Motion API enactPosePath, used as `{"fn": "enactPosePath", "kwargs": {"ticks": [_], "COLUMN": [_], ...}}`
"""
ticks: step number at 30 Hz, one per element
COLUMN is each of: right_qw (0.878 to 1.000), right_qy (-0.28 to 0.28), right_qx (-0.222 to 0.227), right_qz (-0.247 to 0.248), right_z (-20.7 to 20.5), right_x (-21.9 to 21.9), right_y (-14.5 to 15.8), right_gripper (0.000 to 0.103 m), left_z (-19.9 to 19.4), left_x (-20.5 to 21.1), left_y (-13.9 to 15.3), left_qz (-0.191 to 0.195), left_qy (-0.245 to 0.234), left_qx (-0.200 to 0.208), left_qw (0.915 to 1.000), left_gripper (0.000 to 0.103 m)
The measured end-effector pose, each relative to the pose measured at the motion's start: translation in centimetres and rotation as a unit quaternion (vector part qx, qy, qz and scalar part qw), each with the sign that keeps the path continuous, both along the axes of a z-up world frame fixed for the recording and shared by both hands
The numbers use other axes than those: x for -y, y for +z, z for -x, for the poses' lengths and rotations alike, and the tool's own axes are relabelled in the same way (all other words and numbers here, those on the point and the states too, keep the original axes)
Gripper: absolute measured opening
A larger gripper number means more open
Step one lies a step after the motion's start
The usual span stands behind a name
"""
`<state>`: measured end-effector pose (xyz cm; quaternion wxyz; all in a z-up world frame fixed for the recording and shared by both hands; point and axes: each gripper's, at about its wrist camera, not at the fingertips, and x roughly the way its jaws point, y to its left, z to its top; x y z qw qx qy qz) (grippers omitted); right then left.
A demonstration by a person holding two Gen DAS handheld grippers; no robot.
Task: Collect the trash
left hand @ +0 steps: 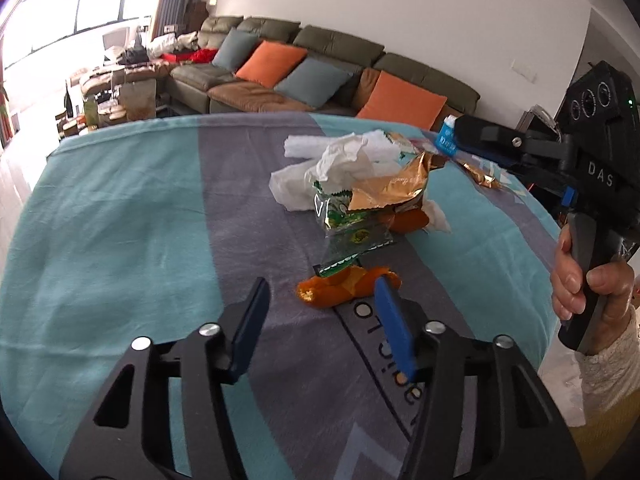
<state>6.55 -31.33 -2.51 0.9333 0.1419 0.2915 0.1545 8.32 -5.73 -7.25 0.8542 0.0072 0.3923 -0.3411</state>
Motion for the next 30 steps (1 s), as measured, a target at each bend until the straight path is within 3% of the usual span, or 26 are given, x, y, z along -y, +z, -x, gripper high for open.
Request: {"fn": "enactPosePath", "kwargs": {"ticks": [11, 14, 22, 24, 26, 30], "right_qw": [0.997, 0.995, 0.990, 0.989, 0.989, 0.990], "right_qy": [-0.034, -0.037, -0.036, -0.034, -0.037, -0.034], "right_qx": [-0.062, -0.080, -0.101, -0.105, -0.104, -0.091], "right_qz": [-0.016, -0.035, -0.090, -0.103, -0.102, -0.099], "right_z": [-5.1, -6.9, -8.6, -8.8, -8.7, -8.3], "right_x": [3.2, 3.8, 4.6, 4.7, 4.6, 4.1], "right_y": [-3.6, -4.8, -6.1, -6.3, -6.3, -5.6], "right_gripper": [0.048, 0.048, 0.045, 0.024, 0.012, 0.011], "left_z": [-1.6, -2.1, -2.0, -1.7, -1.6, -1.3], "left_x": [0.9, 1.1, 1.1, 0.9, 0.7, -0.2], "left_y": [-1.7, -2.0, -1.9, -1.9, -1.8, -1.4], "left_qz": [0.002, 0.004, 0.009, 0.010, 0.009, 0.014], "left_qy": [-0.009, -0.012, -0.013, -0.011, -0.008, -0.001], "left_qx": [-0.054, -0.065, -0.060, -0.059, -0.053, -0.046], "left_qw": [0.9985, 0.9978, 0.9981, 0.9981, 0.9985, 0.9989], "left_gripper": [0.032, 0.019, 0.014, 0.013, 0.013, 0.012]}}
